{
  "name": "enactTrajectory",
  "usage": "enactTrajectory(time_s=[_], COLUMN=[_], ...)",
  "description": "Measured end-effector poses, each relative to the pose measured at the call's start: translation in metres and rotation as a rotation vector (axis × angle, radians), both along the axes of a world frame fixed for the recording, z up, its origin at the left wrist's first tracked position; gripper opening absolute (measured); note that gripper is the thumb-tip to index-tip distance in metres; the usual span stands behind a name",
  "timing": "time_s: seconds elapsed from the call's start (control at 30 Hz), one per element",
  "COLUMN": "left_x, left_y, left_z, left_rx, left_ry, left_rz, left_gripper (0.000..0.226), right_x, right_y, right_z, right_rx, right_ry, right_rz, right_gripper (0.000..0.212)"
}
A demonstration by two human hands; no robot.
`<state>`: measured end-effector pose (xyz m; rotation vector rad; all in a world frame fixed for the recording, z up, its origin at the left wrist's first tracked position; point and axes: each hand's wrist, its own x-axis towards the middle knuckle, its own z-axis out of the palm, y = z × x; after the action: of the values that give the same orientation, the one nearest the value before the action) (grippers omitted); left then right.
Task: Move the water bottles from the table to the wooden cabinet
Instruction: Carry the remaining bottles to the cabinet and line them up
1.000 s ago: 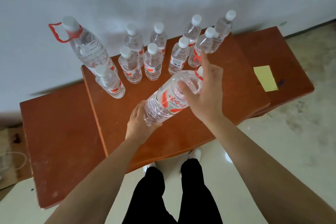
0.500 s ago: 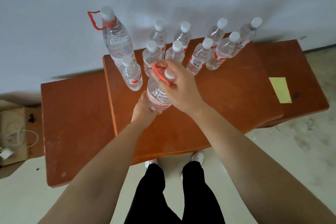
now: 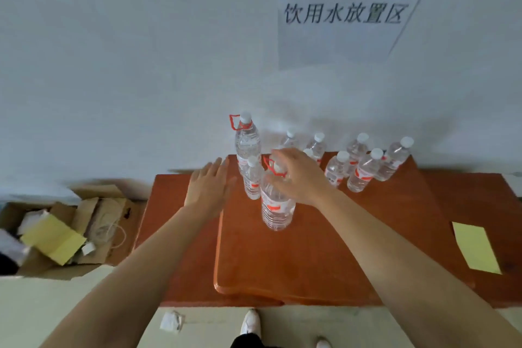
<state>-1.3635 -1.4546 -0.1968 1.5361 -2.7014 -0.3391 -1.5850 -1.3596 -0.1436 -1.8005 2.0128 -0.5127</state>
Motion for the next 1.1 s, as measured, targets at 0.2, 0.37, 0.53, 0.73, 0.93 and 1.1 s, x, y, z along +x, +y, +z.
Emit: enactTrajectory(time_s=[0.2,0.37,0.53,0.73,0.93,1.1], left_x=[0.028,0.097,0.198,0.333,0.480,0.570], left_y=[0.037,0.106,0.204,0.372,0.624,0.833], left_z=[0.125,0.189,0.244,0.288,0.314,0.314], left_rx=[-0.383,-0.621,-0.790,-0.982,-1.062,-1.017], left_ry=[0.145,0.132,0.021,-0.166,-0.420,-0.625], left_rz=[0.305,0.531,0.791,1.079,1.430,1.672], left_gripper=[0.063,0.065,0.067,0.066,0.065,0.067], right_x=[-0.021,0.022,0.148,0.347,0.590,0.758], right_y=[0.010,0.004,0.008,0.080,0.252,0.437], right_z=[0.066,0.102,0.135,0.191,0.232,0.235], right_rx=[-0.427,-0.658,-0.764,-0.887,-1.015,-1.074], right_ry=[0.289,0.297,0.149,-0.009,-0.178,-0.336], right_rz=[0.000,0.181,0.450,0.775,1.119,1.347], right_gripper=[0.059,0.071,0.074,0.076,0.076,0.075])
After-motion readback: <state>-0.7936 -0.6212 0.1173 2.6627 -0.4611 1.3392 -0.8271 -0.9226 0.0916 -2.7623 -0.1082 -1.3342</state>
